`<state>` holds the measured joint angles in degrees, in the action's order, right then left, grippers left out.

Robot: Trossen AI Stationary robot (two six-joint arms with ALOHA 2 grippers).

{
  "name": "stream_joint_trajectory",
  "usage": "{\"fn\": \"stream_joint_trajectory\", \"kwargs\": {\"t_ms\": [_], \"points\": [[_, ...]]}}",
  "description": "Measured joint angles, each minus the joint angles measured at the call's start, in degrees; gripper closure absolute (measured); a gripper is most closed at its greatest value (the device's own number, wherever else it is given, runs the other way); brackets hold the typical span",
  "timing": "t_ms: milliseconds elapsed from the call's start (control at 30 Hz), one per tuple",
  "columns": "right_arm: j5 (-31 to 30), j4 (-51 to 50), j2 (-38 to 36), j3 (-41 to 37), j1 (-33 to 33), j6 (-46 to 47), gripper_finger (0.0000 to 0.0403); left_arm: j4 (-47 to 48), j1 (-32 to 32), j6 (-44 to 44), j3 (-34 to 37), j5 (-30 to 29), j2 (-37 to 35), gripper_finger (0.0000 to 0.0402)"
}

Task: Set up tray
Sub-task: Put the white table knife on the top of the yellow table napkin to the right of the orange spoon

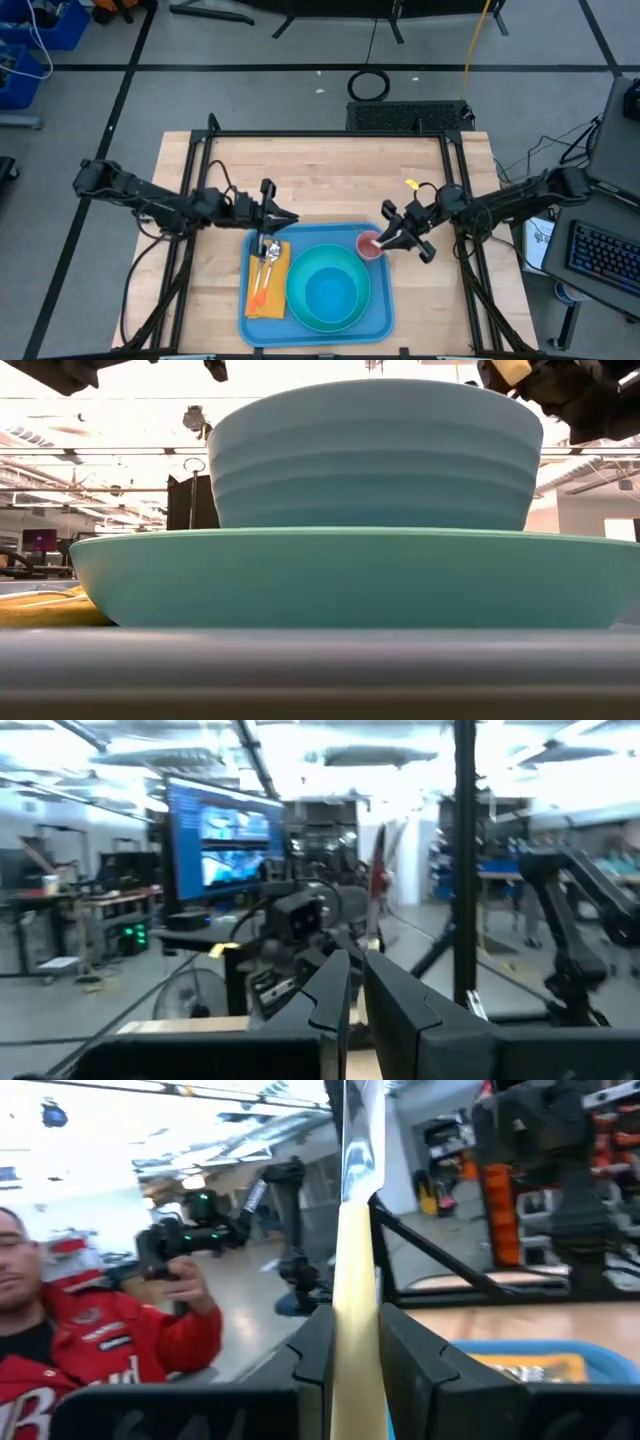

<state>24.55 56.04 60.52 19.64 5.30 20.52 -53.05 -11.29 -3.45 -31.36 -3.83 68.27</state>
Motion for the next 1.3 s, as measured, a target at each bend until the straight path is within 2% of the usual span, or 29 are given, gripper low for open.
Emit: {"fn": "stream_joint_trajectory", "kwargs": {"t_ms": [167,267,400,600,733,967,1133,1300], "points": [[4.1,8.3,4.4,0.0,0.0,1.9,0.0357,2.0,1.2,-3.2,-2.9,10.0,0.0,0.0366],[4.7,10.8,6.9,0.3,0.0,3.2,0.0357,2.5,1.2,-5.1,-4.1,11.4,0.0,0.0354],[7.5,11.5,10.2,2.6,0.2,4.6,0.0357,2.3,1.2,-7.0,-5.1,11.3,0.4,0.0311],[10.6,11.4,15.7,6.8,0.8,5.8,0.0357,2.0,1.3,-7.0,-8.4,13.7,6.0,0.0233],[13.0,11.5,19.4,9.2,0.8,6.2,0.0357,2.8,1.5,-7.9,-11.5,15.4,9.6,0.0204],[13.3,11.5,23.9,11.3,0.8,6.2,0.0357,2.4,1.4,-8.1,-14.7,19.5,13.1,0.0195],[13.5,13.9,24.8,11.2,0.8,6.5,0.0357,2.3,1.4,-8.5,-15.0,24.8,13.1,0.0195],[13.2,14.4,24.8,11.2,0.8,7.1,0.0357,2.2,1.4,-8.2,-15.0,23.3,13.1,0.0195]]}}
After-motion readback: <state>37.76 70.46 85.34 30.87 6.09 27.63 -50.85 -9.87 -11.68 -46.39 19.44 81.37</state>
